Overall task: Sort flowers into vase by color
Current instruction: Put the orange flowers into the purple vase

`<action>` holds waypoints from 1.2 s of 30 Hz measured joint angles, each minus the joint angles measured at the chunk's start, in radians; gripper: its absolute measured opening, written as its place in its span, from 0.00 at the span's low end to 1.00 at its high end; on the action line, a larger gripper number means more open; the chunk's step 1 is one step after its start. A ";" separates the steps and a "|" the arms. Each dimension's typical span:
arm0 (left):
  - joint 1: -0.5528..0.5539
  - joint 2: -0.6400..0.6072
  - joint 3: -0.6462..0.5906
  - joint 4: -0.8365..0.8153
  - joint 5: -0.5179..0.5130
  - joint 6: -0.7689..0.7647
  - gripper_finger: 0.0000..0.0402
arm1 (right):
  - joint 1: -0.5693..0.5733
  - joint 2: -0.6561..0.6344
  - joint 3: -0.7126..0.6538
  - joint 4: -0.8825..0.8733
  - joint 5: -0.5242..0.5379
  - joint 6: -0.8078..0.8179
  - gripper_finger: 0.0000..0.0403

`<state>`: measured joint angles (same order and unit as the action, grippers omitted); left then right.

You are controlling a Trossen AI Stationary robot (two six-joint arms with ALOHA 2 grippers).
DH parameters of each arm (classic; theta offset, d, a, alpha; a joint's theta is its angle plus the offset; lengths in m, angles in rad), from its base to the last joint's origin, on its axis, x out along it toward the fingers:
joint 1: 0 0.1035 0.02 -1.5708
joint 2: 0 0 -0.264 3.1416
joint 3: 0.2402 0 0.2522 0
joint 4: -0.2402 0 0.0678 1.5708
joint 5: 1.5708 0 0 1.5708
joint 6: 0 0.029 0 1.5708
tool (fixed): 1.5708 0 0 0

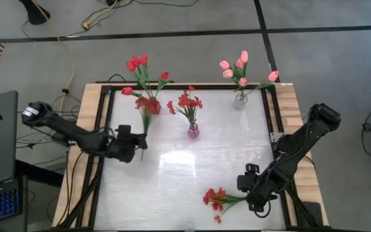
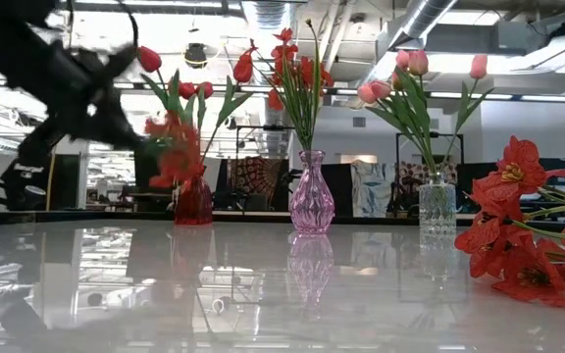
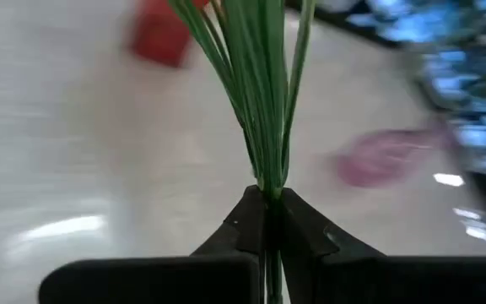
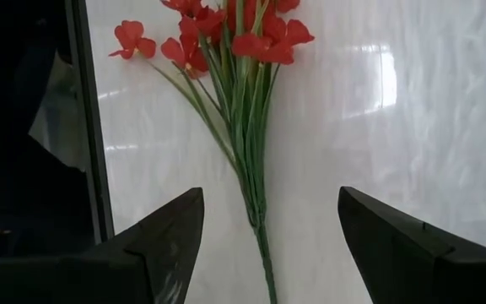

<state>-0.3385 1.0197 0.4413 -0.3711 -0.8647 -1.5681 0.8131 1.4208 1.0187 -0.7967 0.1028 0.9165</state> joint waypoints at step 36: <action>-0.090 0.214 0.003 1.434 0.475 1.548 0.01 | -0.139 0.000 0.000 -0.001 0.002 -0.090 0.75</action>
<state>-0.4283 1.2334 0.4442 1.0631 -0.3898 -0.0199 0.6738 1.4208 1.0183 -0.7975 0.1047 0.8261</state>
